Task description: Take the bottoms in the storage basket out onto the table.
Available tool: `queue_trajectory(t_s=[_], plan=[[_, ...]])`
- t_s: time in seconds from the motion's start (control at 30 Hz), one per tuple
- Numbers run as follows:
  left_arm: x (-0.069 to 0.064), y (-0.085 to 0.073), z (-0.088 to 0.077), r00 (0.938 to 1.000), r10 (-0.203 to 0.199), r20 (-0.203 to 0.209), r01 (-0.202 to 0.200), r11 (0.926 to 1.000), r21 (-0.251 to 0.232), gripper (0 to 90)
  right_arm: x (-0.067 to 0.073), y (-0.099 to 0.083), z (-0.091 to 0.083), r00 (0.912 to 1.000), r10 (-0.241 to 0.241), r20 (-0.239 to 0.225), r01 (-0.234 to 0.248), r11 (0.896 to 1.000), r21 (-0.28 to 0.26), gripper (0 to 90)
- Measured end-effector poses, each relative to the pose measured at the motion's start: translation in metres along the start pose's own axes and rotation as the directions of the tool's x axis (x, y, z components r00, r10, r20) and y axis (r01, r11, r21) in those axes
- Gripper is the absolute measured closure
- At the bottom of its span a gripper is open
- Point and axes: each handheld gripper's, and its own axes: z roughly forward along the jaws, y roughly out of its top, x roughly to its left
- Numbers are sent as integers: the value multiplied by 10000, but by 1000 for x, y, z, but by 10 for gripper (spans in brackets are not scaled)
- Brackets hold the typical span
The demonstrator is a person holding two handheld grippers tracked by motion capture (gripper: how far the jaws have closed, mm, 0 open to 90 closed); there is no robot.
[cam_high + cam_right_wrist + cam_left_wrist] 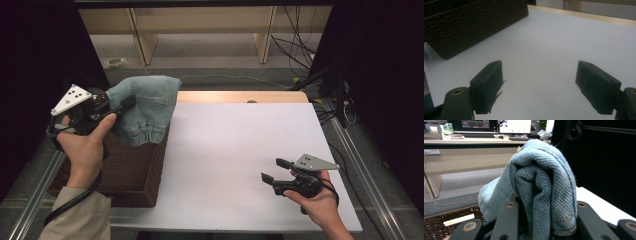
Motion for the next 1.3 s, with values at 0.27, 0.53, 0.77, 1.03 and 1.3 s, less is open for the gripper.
queue_trajectory(t_s=[0.27, 0.53, 0.77, 1.03, 1.3], plan=[[-6, 1, 4, 9998, 23, 193, -23, 10000, 1, 703, 0, 0, 0, 10000, -27, 6, 27, 10000, 9, 230], [-11, 0, 7, 9994, 67, 345, -69, 10000, 62, 703, 0, 0, 0, 10000, -27, 4, 27, 10000, 12, 230], [-16, 0, 10, 9987, 105, 495, -110, 9999, 92, 703, 0, 0, 0, 10000, -21, 6, 21, 10000, 25, 231], [-20, 0, 13, 9979, 128, 642, -137, 9998, 141, 703, 0, 0, 0, 10000, -6, -8, 6, 10000, 37, 231], [-25, 0, 17, 9966, 181, 808, -200, 9995, 229, 703, 0, 0, 0, 10000, 5, -5, -5, 10000, 44, 231]])
